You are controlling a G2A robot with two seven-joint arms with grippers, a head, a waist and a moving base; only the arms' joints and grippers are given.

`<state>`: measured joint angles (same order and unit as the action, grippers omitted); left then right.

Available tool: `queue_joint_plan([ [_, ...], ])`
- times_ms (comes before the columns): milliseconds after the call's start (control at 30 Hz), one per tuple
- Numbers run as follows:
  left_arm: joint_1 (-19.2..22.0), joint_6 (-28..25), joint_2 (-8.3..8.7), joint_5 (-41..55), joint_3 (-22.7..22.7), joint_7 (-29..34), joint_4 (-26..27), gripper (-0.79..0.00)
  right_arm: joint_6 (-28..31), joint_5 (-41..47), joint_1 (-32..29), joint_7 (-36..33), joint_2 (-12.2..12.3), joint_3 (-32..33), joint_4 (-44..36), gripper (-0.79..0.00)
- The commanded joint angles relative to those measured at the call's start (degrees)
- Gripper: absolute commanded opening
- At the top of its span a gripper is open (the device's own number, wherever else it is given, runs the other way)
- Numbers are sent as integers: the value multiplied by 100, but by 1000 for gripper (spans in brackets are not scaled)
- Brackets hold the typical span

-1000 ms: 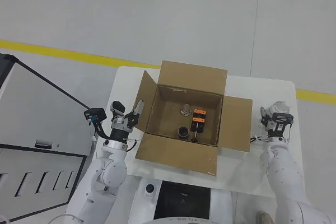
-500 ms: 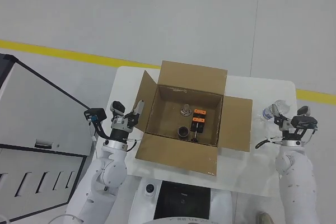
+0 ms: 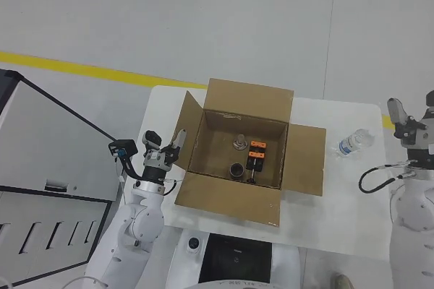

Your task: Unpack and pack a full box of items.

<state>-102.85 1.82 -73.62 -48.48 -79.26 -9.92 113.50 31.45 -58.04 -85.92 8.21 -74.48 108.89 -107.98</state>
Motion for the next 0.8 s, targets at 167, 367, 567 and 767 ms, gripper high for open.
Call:
queue_joint_plan([
  [167,0,0,0,0,0,0,0,0,-191,601,1861,-2103,67,-1114,649,0],
  [367,0,0,0,0,0,0,0,0,-252,1034,1882,-3199,24,-2227,855,0],
  [567,0,0,0,0,0,0,0,0,-834,1645,1167,-4170,51,-2430,527,0],
  [767,0,0,0,0,0,0,0,0,-834,1645,1167,-4170,51,-2430,527,0],
])
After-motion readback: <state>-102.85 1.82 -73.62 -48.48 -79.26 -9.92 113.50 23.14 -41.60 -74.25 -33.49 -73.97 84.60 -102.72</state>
